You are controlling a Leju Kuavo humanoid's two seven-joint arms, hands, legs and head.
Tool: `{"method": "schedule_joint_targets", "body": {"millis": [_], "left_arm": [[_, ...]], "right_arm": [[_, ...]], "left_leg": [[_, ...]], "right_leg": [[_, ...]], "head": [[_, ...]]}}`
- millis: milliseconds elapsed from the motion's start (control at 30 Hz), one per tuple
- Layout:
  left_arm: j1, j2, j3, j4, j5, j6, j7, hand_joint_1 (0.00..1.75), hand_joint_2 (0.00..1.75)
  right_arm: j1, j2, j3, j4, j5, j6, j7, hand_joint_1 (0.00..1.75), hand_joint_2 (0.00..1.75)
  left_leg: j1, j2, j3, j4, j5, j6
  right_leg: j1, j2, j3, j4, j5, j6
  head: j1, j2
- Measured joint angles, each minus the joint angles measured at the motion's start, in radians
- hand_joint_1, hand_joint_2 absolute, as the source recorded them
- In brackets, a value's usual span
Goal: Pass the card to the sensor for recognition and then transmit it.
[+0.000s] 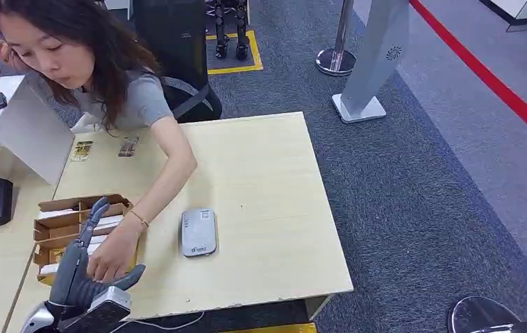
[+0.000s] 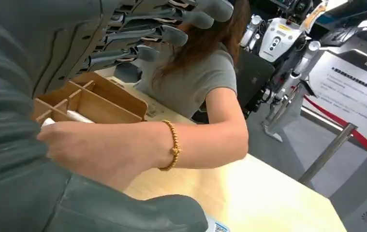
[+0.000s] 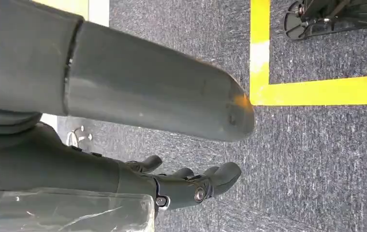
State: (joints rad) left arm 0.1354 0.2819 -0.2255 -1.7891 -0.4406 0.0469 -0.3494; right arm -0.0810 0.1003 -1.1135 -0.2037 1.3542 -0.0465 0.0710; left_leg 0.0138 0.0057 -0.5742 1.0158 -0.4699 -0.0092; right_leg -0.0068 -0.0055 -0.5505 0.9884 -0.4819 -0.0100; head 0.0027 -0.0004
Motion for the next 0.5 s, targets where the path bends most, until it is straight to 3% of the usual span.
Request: {"method": "schedule_joint_targets", "body": {"millis": [500], "left_arm": [[0.002,0.006,0.003,-0.001,-0.037,0.019,0.02,0.0,1.75]], "right_arm": [[0.0,0.0,0.0,0.0,-0.002,0.0,0.0,0.0,0.0]], "left_leg": [[0.0,0.0,0.0,0.0,0.0,0.0]], "right_leg": [[0.0,0.0,0.0,0.0,0.0,0.0]], "head": [[0.0,0.0]]}}
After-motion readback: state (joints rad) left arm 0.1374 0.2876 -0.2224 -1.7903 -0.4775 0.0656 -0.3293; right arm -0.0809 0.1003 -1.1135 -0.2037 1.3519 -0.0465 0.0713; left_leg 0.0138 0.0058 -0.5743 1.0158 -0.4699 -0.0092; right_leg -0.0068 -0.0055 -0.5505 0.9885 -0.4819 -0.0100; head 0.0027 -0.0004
